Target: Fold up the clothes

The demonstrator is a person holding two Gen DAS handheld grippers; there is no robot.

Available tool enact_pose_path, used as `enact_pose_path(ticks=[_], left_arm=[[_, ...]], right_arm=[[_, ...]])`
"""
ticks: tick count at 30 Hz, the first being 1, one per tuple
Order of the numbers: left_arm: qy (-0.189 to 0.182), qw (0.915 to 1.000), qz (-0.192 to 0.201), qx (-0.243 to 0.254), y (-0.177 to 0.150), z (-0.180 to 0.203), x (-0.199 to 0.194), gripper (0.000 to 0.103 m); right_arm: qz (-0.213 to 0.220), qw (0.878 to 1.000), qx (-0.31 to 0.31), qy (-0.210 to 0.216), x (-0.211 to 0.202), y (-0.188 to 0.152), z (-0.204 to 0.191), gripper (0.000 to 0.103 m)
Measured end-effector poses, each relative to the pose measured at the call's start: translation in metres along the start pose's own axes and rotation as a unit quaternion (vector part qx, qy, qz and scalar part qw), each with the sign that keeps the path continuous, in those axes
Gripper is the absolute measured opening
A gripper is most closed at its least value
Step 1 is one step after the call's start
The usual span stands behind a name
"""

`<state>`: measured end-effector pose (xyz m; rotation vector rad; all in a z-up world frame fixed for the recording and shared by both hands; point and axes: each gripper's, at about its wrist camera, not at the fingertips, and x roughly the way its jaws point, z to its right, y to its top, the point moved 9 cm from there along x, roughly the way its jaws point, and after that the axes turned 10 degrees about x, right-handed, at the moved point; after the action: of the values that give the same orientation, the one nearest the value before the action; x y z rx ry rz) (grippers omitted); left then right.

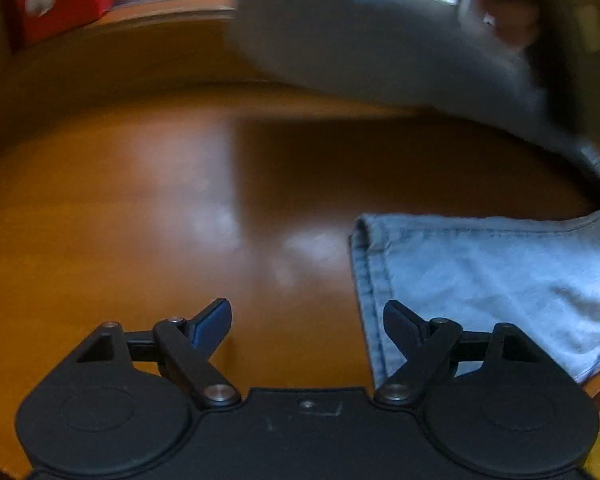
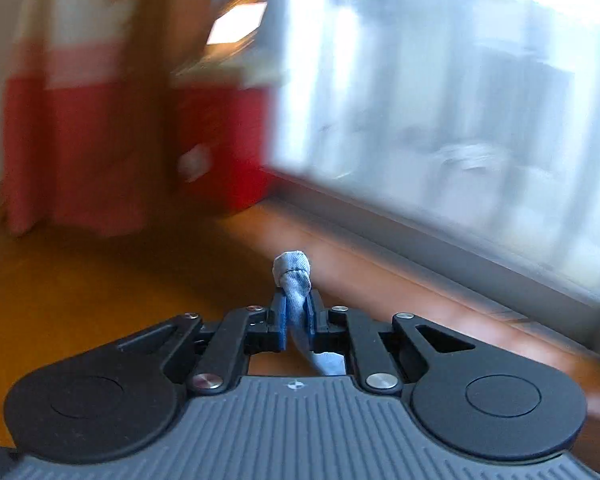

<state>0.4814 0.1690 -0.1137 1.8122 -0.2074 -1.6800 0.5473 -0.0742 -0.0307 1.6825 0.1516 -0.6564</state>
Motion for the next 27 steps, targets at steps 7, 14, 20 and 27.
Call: enact_pose_path(ticks=[7, 14, 20, 27], left_arm=[[0.003, 0.9999, -0.003, -0.017, -0.015, -0.025, -0.003, 0.081], [-0.034, 0.9977, 0.038, 0.046, 0.019, -0.005, -0.001, 0.082], [-0.086, 0.9868, 0.060, 0.123, 0.054, 0.048, 0.010, 0.082], [-0.145, 0.9708, 0.060, 0.182, 0.068, 0.131, 0.034, 0.082]], right_arm=[[-0.120, 0.992, -0.029, 0.039, 0.039, -0.078, -0.046, 0.034], [-0.053, 0.995, 0.040, -0.080, -0.068, -0.090, 0.053, 0.069], [-0.095, 0.911, 0.170, -0.362, -0.174, -0.197, 0.209, 0.069], [-0.088, 0.828, 0.289, -0.471, -0.289, -0.281, 0.262, 0.070]])
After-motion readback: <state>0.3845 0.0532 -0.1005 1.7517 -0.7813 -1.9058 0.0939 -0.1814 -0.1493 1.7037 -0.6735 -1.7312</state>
